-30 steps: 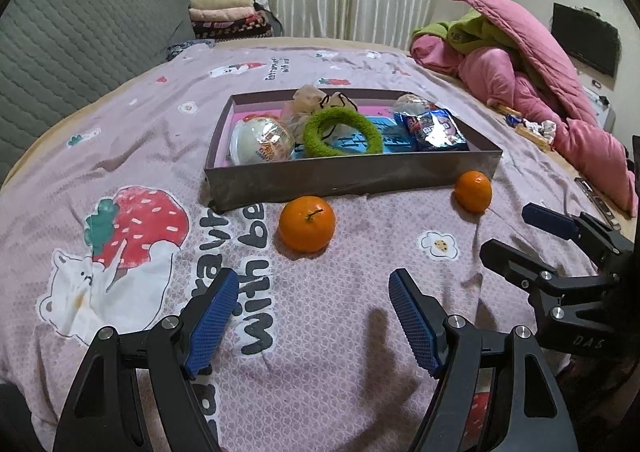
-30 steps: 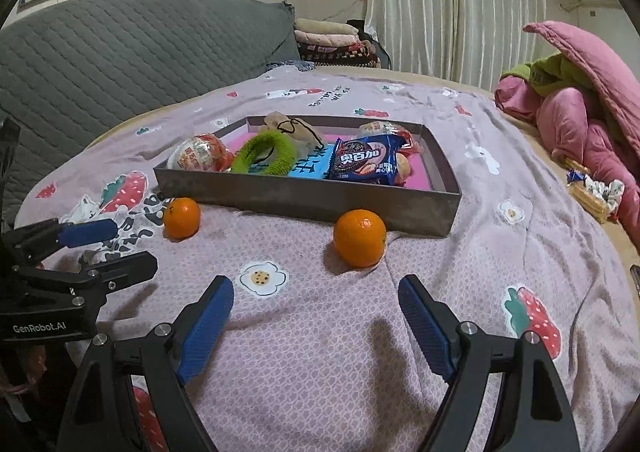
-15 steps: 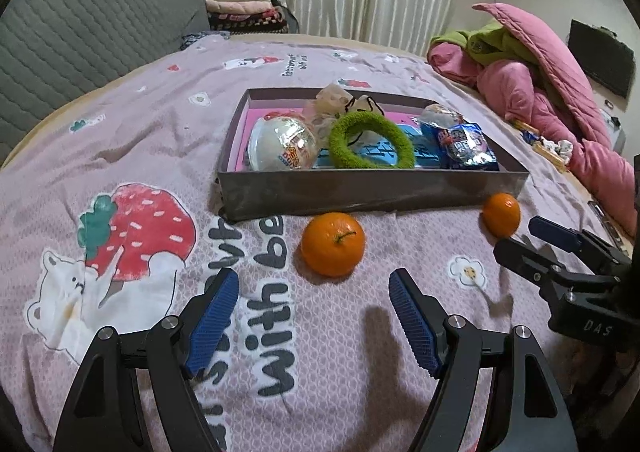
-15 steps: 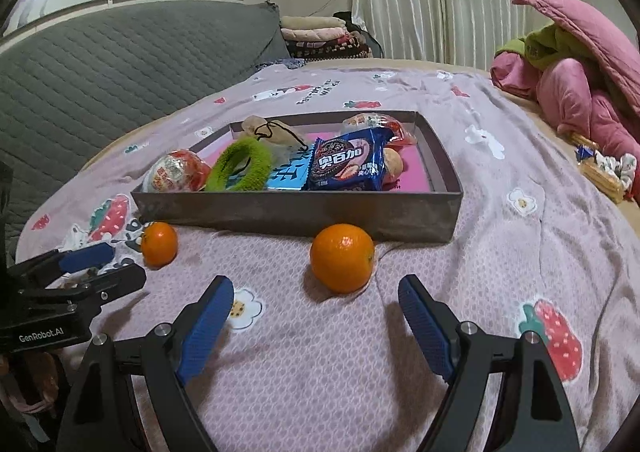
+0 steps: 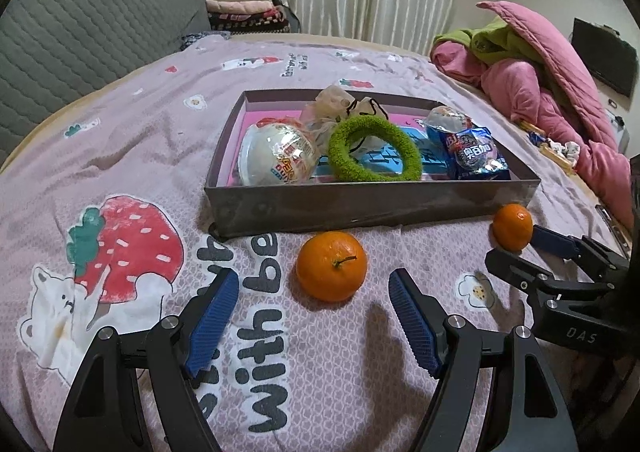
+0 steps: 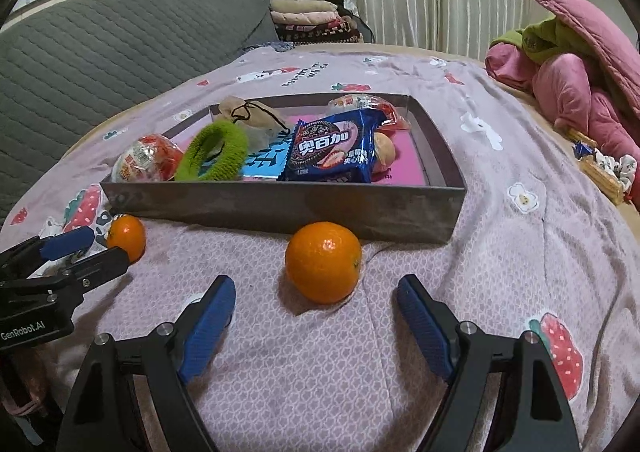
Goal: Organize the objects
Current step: 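Move the right tool to one orange while the left tool reaches the other orange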
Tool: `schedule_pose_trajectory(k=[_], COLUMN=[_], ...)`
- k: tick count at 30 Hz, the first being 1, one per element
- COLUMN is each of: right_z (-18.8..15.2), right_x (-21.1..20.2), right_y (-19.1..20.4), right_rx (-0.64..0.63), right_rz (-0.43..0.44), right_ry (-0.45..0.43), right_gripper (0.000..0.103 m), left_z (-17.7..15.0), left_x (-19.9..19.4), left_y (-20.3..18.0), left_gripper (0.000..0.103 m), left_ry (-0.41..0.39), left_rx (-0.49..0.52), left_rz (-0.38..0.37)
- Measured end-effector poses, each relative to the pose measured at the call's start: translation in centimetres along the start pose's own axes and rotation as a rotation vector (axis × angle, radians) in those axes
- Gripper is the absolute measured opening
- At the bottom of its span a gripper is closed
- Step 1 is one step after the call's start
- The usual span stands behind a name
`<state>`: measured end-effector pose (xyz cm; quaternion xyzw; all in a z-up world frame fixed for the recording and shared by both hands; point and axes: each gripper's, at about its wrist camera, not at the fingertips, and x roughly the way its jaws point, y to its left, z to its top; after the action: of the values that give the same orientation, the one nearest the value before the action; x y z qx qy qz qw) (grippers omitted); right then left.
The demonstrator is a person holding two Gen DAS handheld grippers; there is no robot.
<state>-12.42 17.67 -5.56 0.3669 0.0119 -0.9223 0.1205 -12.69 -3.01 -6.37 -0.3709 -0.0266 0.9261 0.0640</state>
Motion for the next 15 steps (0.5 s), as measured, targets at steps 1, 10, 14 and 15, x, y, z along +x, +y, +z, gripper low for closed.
schedule_pose_trajectory(k=[1,10,14,15], right_z=[0.1,0.5,0.7,0.7], right_x=[0.1,0.7,0.9,0.9], right_y=[0.0,-0.2,0.1,0.2], right_rx=[0.005,0.025,0.010,0.007], right_rz=[-0.002,-0.021,-0.013,-0.008], right_ry=[0.002,0.024,0.031,0.030], right_gripper=[0.083,0.068,0.065,0.062], left_z=[0.0,0.3,0.4,0.4], left_x=[0.1,1.1,1.2,1.3], left_y=[0.0,-0.4,-0.5,-0.5], left_gripper=[0.079,0.079,0.078,0.076], left_ry=[0.002,0.020,0.018,0.018], left_rx=[-0.001,0.002,0.004,0.002], left_rz=[0.000,0.001,-0.004,-0.005])
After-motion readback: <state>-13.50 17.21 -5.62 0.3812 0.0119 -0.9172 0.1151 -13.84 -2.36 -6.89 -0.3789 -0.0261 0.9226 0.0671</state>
